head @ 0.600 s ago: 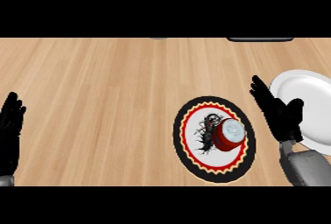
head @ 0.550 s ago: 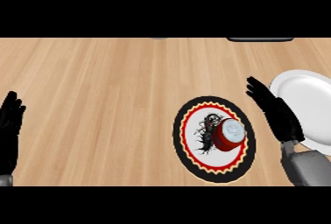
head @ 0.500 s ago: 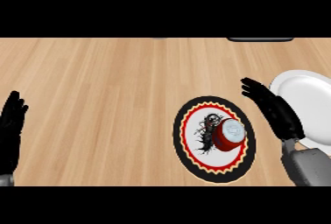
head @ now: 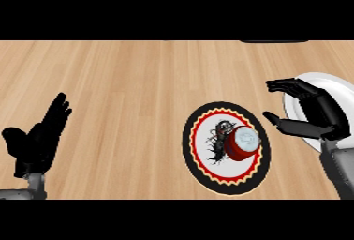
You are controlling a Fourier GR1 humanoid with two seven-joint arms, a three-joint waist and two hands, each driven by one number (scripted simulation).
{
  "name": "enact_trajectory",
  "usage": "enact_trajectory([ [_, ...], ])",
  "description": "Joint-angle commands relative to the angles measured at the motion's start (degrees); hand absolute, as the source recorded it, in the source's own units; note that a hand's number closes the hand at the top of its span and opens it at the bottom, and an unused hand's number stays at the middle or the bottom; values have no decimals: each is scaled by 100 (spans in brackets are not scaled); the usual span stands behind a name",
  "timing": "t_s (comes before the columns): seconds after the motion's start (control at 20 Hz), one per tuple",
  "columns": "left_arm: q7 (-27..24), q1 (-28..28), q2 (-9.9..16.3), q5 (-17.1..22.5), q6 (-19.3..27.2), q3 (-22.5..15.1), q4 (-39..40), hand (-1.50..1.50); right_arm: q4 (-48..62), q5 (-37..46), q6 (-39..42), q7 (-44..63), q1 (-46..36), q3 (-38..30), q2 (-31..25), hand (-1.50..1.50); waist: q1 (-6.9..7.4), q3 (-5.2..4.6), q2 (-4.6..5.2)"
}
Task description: Pick the can from the plate and place it in the plate
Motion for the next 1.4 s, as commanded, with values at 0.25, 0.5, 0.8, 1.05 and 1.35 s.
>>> enact_trajectory([
  [0.25, 21, -492, -193, 84, -325, -12, 597, 0, 890, 1004, 1190, -2471, 764, 173, -750, -150, 79, 9, -25],
  [0.5, -69, -774, -361, -37, -420, 2, 919, 0, 1011, 1624, 1088, -2058, 237, 318, -790, -150, 116, 6, -26],
  [0.8, -235, -471, -256, -22, -676, 273, 867, 0, 6, 2020, 1167, -1379, 655, 433, -818, -150, 106, 4, -41],
  [1.05, -240, -798, -462, -127, -606, 220, 1250, 0, -296, 2397, 1495, -271, 223, 854, -821, -150, 112, 1, -30],
  [1.35, -103, -659, -396, -242, -669, 257, 890, 0, -554, 3142, 1501, 192, 125, 939, -895, -150, 130, 4, -33],
])
